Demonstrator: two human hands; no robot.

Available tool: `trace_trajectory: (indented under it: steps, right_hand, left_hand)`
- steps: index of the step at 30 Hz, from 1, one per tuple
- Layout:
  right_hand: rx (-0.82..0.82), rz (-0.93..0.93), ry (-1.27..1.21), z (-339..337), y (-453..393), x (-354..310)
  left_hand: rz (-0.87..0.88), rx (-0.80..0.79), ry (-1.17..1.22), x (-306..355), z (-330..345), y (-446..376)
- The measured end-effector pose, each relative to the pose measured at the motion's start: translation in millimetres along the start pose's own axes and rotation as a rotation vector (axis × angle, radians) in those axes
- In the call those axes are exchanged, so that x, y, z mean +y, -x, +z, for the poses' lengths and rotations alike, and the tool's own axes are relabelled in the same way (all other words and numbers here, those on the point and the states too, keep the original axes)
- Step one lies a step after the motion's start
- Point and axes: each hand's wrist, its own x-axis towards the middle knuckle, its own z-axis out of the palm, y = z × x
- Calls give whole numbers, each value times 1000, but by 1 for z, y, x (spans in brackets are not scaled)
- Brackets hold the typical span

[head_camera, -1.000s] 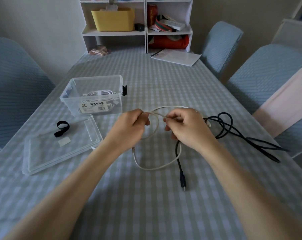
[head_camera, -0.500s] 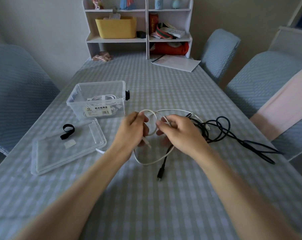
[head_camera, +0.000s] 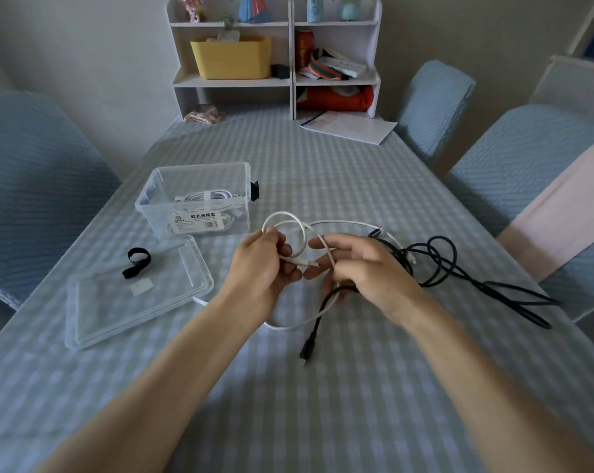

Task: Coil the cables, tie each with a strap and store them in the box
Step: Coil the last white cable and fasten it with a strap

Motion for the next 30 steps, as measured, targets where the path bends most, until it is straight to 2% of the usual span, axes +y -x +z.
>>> trace_trajectory:
  steps: [3,8,13,16,22,24,28,30]
  right_hand:
    - [29,-76,55,3,-3,7]
    - [195,-172,-45,5,-8,8]
    - [301,-71,-136,5,-10,15]
    - [305,-37,-161,10,-9,14]
    - [217,-150,-148,16,-5,9]
    - [235,-182,-178,17,-6,9]
    - [354,-147,-336,7,-9,10]
    - [336,-122,-344,1,-9,9]
  left_hand:
    - [-24,12,39,0,1,1]
    - [26,-36,-52,-1,4,7]
    - [102,-80,-281,-6,3,11]
    - [154,-55,-399,-8,3,11]
    - [193,24,-257,-10,4,8]
    - [223,25,-264,-8,3,9]
    - [279,-18,-443,-6,2,13]
    - [286,-58,-528,-7,3,15]
